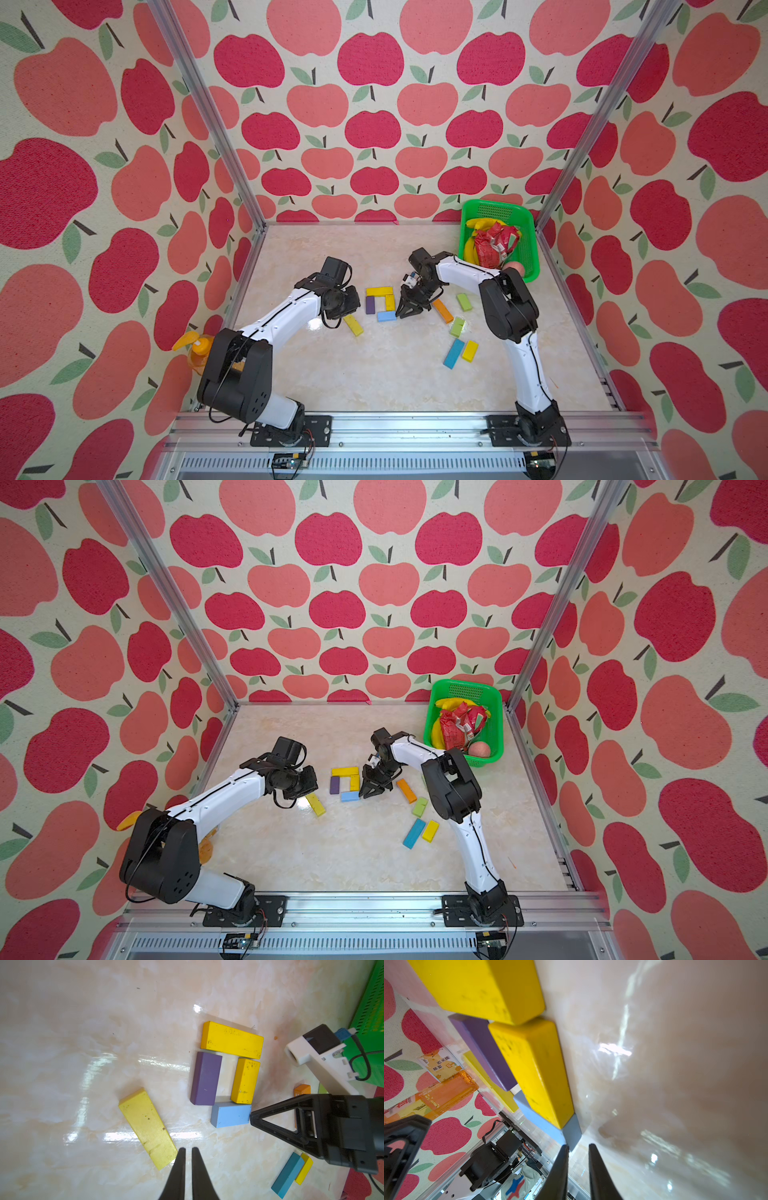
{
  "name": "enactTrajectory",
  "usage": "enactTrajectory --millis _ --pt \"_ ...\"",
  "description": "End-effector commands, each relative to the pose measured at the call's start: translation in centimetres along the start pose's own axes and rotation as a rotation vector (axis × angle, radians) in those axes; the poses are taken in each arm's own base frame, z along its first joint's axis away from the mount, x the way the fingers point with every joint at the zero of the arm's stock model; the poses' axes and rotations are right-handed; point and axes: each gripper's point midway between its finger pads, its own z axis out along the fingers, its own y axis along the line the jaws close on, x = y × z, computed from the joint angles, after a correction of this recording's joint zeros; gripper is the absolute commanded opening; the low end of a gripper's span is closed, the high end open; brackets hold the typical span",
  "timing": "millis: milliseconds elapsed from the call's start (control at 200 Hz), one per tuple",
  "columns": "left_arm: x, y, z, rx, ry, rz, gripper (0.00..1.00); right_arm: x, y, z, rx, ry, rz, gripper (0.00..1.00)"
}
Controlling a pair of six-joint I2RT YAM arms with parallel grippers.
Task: Assemble the letter p with building blocks
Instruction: Assemble the building block at the center of the board.
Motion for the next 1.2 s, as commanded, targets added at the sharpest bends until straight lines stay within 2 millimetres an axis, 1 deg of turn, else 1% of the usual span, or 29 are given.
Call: enactTrajectory --millis 0,130,200,275,305,340,465,560,630,690,800,940,1035,1195 --pt "0.6 1.1 -0.3 -0.025 0.01 0.014 0.11 0.5 -0.4 -0.3 0.018 -0.003 0.027 0.21" --pt "0.8 1.3 -0.4 -0.023 0.01 0.014 0.13 0.5 -0.1 -1.1 0.032 -0.024 0.015 0.21" --pt "1.0 1.6 -0.4 -0.036 0.019 0.018 0.31 0.3 0.1 -2.1 0.065 -0.055 -0.01 0.22" --pt "1.4 1.8 -0.5 -0.046 0.039 0.021 0.5 0.1 0.3 -3.5 0.105 -0.089 -0.034 0.25" --pt "1.5 1.8 -0.5 -0.046 0.05 0.019 0.55 0.1 0.5 -4.0 0.117 -0.104 -0.044 0.26" --pt "1.8 1.8 -0.3 -0.046 0.067 0.016 0.57 0.0 0.6 -4.4 0.124 -0.119 -0.057 0.28" --pt "2.9 2.3 0.6 -0.101 0.109 0.011 0.57 -0.2 1.5 -5.8 0.115 -0.157 -0.091 0.35" --pt "3.5 2.5 1.5 -0.115 0.127 0.008 0.58 0.0 2.1 -6.6 0.108 -0.176 -0.116 0.4" --pt "3.7 2.9 2.0 -0.143 0.136 0.001 0.58 0.3 2.3 -7.2 0.109 -0.185 -0.138 0.43" --pt "3.9 3.3 2.6 -0.155 0.145 -0.009 0.61 0.7 2.2 -7.6 0.117 -0.186 -0.147 0.44" --pt "3.8 3.6 3.7 -0.163 0.148 -0.012 0.63 1.0 1.9 -8.2 0.119 -0.196 -0.153 0.46" --pt "3.6 3.9 4.7 -0.192 0.172 0.006 0.63 1.1 1.6 -8.4 0.118 -0.198 -0.151 0.46" --pt "4.0 4.3 5.2 -0.21 0.197 0.021 0.6 1.2 1.6 -8.4 0.116 -0.197 -0.156 0.46" --pt "4.8 4.8 5.8 -0.221 0.242 0.033 0.36 1.2 1.7 -8.5 0.114 -0.193 -0.164 0.46"
